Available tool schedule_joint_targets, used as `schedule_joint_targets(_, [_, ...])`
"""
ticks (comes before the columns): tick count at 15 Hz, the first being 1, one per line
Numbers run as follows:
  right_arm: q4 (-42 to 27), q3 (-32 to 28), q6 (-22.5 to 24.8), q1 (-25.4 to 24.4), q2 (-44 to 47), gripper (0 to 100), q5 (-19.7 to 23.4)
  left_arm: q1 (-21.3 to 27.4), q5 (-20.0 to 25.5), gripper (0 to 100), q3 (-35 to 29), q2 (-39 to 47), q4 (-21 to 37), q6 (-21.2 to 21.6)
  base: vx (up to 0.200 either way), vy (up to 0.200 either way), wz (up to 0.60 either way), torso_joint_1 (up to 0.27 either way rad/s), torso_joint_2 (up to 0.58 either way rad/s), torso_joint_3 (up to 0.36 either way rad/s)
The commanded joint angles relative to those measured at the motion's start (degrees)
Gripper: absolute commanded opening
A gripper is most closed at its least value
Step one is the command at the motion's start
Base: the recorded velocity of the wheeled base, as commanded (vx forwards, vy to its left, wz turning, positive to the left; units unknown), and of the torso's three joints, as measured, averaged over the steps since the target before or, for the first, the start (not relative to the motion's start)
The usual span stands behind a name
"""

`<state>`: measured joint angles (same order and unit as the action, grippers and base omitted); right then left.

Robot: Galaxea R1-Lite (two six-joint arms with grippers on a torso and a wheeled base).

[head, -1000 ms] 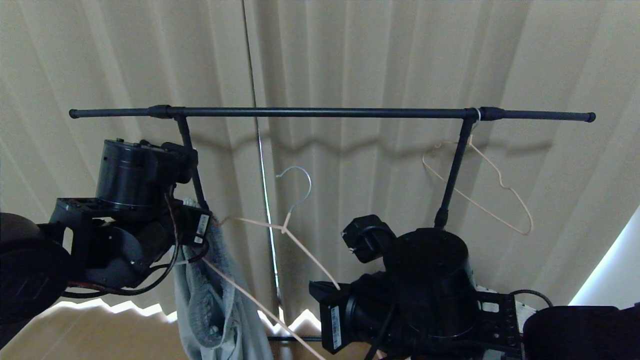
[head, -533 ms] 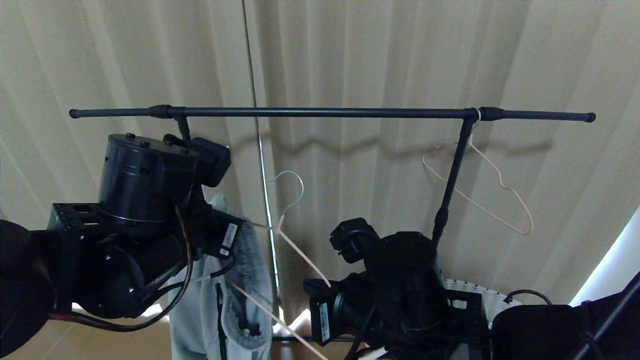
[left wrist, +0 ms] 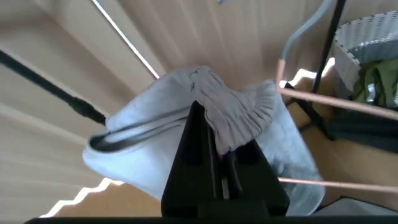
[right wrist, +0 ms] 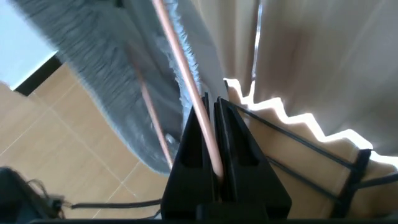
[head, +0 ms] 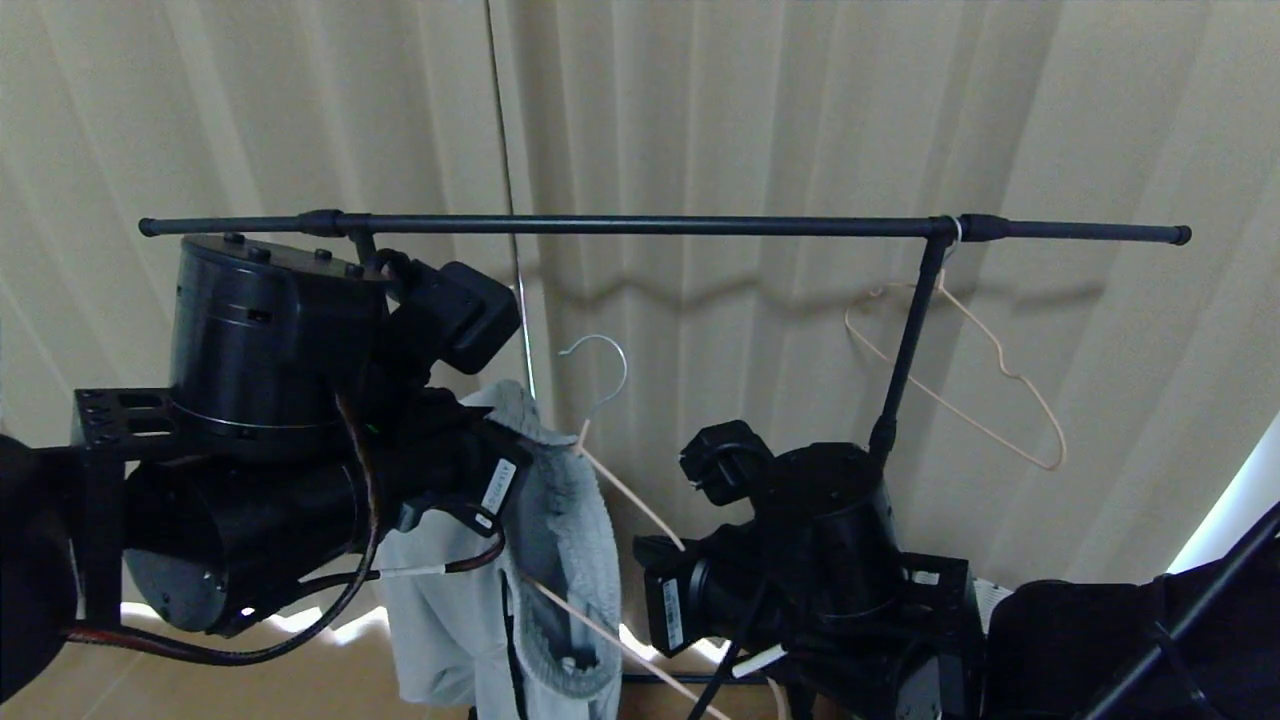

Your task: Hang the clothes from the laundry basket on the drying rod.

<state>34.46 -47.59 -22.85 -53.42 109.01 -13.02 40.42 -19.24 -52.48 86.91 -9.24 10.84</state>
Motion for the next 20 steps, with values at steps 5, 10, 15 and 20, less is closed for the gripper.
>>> schedule_joint_targets(5, [6.6, 3.8, 11.5, 6.2, -2.0, 0, 0.6, 0.0, 11.3, 0, 0.9, -3.0, -3.2, 1.9, 0.0, 0.0, 0.0, 0.0, 0.0, 0.0])
schedule_joint_targets(10, [8.2, 4.7, 12.0, 6.4, -2.4, 0, 0.6, 0.1, 11.7, 0, 3.9, -3.4, -5.5, 3.9, 0.0, 0.0, 0.0, 0.0, 0.0, 0.0])
schedule_joint_targets(15, [8.4, 4.8, 11.7, 6.3, -4.2, 0, 0.5, 1.9, 13.0, 0, 8.2, -4.6, -8.3, 3.9, 0.0, 0.0, 0.0, 0.0, 0.0, 0.0])
schedule_joint_targets(20, [13.1, 6.7, 11.9, 6.0, -4.5, 0, 0.6, 2.4, 14.6, 100, 8.9, -5.6, -8.3, 3.9, 0.0, 0.0, 0.0, 0.0, 0.0, 0.0])
